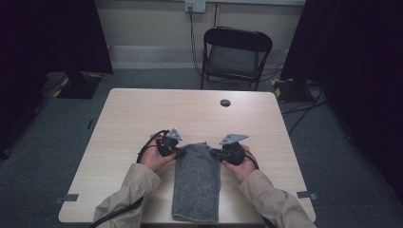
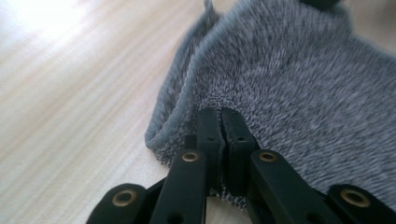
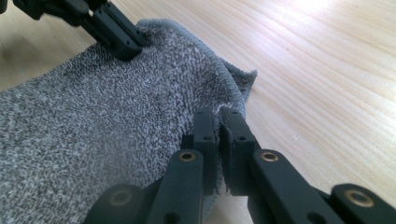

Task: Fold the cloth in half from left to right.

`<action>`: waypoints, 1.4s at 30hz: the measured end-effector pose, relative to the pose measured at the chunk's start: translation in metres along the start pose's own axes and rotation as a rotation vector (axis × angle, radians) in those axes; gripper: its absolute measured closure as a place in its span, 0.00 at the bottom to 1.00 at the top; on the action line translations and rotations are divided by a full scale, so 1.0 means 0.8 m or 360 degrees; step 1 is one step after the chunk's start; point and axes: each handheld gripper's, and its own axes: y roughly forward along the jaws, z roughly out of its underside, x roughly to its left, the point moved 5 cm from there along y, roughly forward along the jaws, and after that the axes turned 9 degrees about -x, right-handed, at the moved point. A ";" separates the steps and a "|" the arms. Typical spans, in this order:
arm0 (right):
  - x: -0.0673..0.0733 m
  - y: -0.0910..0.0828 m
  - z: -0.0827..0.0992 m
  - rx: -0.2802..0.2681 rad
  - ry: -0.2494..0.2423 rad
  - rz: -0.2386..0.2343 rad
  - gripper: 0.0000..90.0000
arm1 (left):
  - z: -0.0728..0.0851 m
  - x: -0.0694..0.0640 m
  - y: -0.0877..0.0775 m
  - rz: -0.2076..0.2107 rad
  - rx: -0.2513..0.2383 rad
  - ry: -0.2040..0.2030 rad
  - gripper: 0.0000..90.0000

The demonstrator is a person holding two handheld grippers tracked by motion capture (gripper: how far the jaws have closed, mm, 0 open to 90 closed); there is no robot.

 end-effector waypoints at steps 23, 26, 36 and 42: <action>0.034 0.018 -0.017 -0.0009 -0.0081 -0.0152 0.98 | -0.012 -0.014 0.001 0.0092 -0.0160 0.0160 0.55; 0.036 0.019 -0.016 -0.0004 -0.0072 -0.0160 0.98 | -0.005 -0.022 0.008 0.0214 -0.0067 0.0075 0.83; -0.018 0.021 -0.033 -0.0135 0.0035 0.0034 0.82 | -0.008 0.001 -0.012 0.0147 -0.0045 -0.0008 0.96; -0.013 0.059 -0.029 -0.0066 -0.0013 -0.0061 0.82 | -0.007 0.006 -0.011 0.0171 -0.0017 -0.0017 0.96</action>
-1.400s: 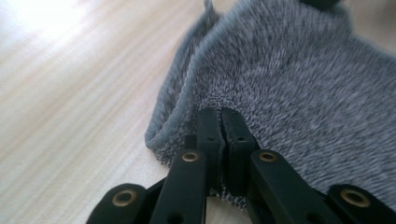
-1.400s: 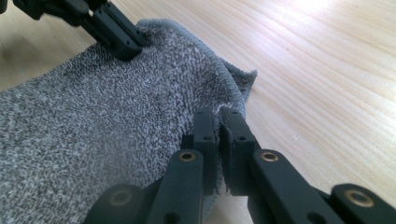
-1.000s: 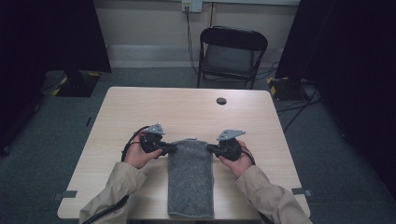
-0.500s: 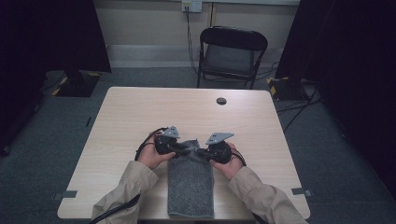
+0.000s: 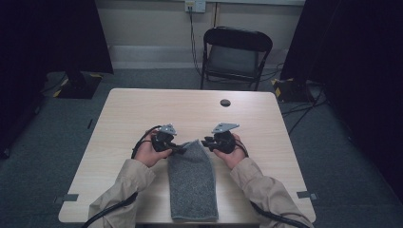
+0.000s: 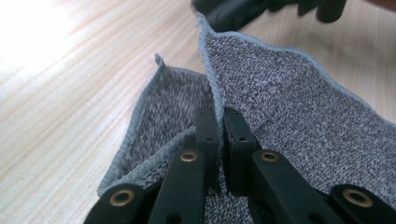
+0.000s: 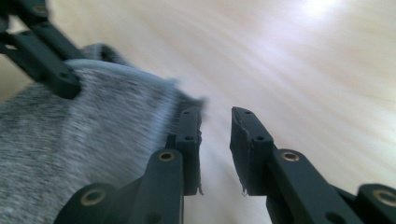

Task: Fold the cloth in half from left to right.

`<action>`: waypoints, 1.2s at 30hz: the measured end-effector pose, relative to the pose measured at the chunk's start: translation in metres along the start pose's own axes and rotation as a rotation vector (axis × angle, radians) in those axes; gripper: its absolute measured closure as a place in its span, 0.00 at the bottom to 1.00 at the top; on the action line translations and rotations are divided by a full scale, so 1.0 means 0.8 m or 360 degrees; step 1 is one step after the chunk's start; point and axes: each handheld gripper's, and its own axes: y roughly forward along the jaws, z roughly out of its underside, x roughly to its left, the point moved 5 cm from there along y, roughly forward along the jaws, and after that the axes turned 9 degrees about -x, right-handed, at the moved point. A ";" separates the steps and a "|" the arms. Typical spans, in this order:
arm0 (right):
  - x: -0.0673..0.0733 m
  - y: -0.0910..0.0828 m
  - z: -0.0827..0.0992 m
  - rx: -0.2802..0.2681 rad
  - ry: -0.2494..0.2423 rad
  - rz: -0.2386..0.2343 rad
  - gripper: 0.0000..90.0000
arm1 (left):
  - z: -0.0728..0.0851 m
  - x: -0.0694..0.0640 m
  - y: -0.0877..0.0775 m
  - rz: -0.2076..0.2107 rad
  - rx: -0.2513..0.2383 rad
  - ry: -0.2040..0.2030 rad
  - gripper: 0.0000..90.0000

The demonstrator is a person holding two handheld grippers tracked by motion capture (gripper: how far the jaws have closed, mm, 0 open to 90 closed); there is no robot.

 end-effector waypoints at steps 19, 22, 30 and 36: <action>0.028 -0.018 0.032 0.0147 -0.0149 -0.0034 0.92 | -0.004 0.030 -0.018 -0.0233 -0.0038 0.0015 0.53; 0.027 -0.020 0.033 0.0136 -0.0132 -0.0027 0.90 | -0.004 0.039 -0.034 -0.0259 -0.0126 -0.0064 0.53; 0.026 -0.025 0.036 0.0133 -0.0117 -0.0013 0.90 | 0.015 0.031 -0.011 -0.0180 -0.0004 -0.0117 0.55; 0.027 -0.026 0.037 0.0134 -0.0121 0.0004 0.89 | 0.019 0.024 0.015 -0.0198 0.0023 -0.0109 0.84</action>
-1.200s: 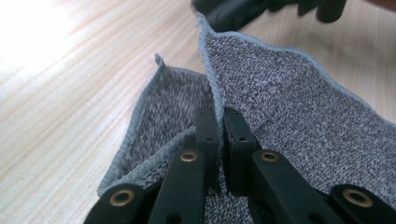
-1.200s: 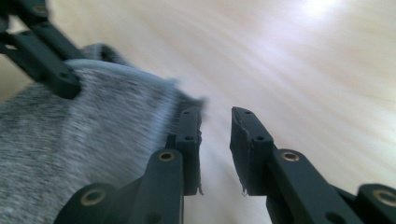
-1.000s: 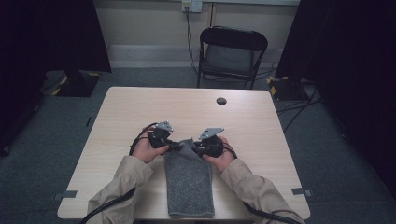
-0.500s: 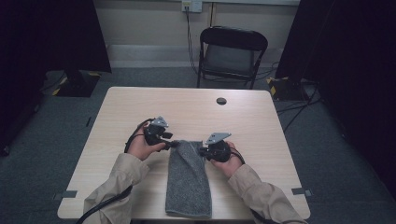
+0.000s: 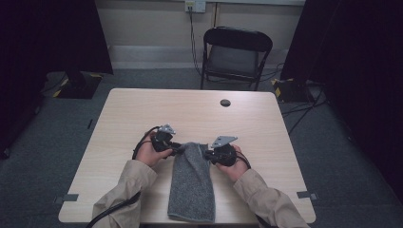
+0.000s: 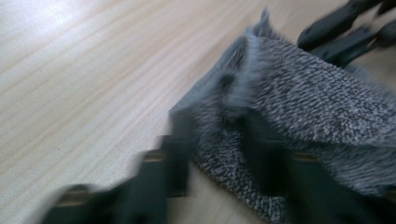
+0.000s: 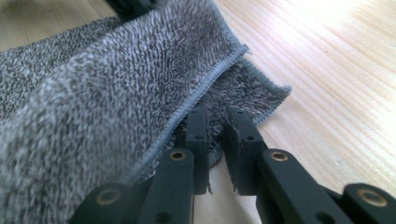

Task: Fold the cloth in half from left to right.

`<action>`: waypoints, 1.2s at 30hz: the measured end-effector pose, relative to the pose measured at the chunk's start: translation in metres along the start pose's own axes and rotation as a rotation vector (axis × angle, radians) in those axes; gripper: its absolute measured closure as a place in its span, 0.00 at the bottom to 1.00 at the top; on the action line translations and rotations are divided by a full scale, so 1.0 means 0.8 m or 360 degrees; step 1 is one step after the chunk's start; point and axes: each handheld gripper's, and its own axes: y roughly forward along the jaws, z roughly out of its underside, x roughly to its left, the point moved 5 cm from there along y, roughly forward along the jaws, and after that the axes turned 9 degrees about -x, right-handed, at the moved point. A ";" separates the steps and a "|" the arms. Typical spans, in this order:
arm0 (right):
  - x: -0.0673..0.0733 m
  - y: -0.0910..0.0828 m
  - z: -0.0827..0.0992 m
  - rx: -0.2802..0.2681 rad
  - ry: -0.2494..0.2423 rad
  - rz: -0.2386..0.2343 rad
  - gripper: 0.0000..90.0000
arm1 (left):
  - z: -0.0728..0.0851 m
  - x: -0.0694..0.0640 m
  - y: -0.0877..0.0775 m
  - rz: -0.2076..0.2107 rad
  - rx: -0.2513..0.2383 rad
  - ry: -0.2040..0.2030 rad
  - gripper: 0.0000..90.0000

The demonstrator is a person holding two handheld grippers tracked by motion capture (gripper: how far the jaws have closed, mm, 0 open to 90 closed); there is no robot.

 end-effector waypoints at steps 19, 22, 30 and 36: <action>0.003 -0.005 -0.030 -0.0061 0.0069 -0.0012 0.76 | 0.003 0.003 -0.001 0.0003 -0.0064 -0.0023 0.71; 0.009 0.012 -0.020 0.0038 0.0011 -0.0014 0.74 | 0.001 0.011 -0.008 -0.0075 -0.0120 -0.0037 0.51; 0.018 0.016 -0.014 0.0051 -0.0044 -0.0077 0.97 | 0.008 0.009 -0.008 -0.0049 -0.0072 -0.0011 0.60; 0.013 0.005 -0.016 -0.0002 0.0036 -0.0016 0.98 | 0.002 0.001 -0.009 -0.0012 -0.0065 -0.0016 0.96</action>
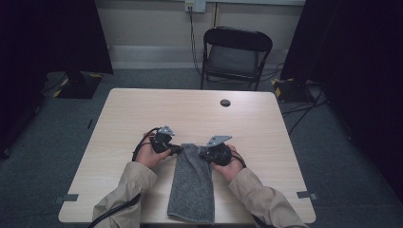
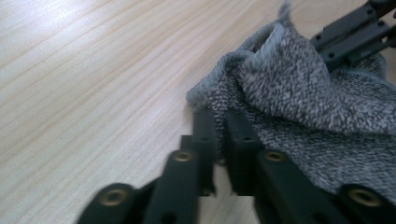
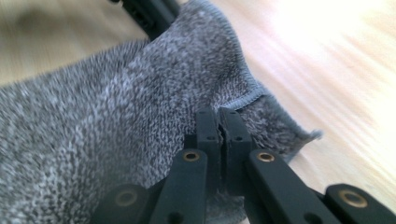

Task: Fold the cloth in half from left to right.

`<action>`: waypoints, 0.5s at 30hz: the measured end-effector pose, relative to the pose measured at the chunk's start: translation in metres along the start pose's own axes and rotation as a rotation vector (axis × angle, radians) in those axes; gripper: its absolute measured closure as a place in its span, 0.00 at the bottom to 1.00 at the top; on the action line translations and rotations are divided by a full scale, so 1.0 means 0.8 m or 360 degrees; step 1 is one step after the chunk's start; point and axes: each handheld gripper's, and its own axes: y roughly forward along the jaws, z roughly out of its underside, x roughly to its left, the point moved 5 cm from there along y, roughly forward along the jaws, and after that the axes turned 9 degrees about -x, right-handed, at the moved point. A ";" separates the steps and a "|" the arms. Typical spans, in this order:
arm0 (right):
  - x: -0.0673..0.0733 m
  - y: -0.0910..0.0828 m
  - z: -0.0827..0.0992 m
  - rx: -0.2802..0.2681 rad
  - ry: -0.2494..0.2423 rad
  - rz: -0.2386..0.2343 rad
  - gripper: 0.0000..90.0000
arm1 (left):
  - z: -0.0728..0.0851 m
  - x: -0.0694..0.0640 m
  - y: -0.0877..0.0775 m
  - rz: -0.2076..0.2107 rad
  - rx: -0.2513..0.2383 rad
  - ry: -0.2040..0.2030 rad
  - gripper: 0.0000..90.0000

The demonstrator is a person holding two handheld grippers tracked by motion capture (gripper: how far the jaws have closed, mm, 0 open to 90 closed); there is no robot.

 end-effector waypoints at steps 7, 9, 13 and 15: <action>-0.013 -0.017 0.006 -0.0054 0.0144 0.0031 0.98 | 0.004 0.006 -0.006 0.0022 -0.0032 -0.0106 0.98; -0.014 -0.019 0.006 -0.0056 0.0149 0.0048 0.98 | 0.005 0.007 -0.005 0.0023 -0.0040 -0.0123 0.98; -0.012 -0.025 0.003 -0.0089 0.0164 0.0043 0.96 | 0.006 0.007 -0.003 0.0045 -0.0032 -0.0127 0.98; -0.013 -0.025 0.005 -0.0072 0.0160 0.0053 0.92 | 0.005 0.009 -0.003 0.0028 -0.0046 -0.0137 0.97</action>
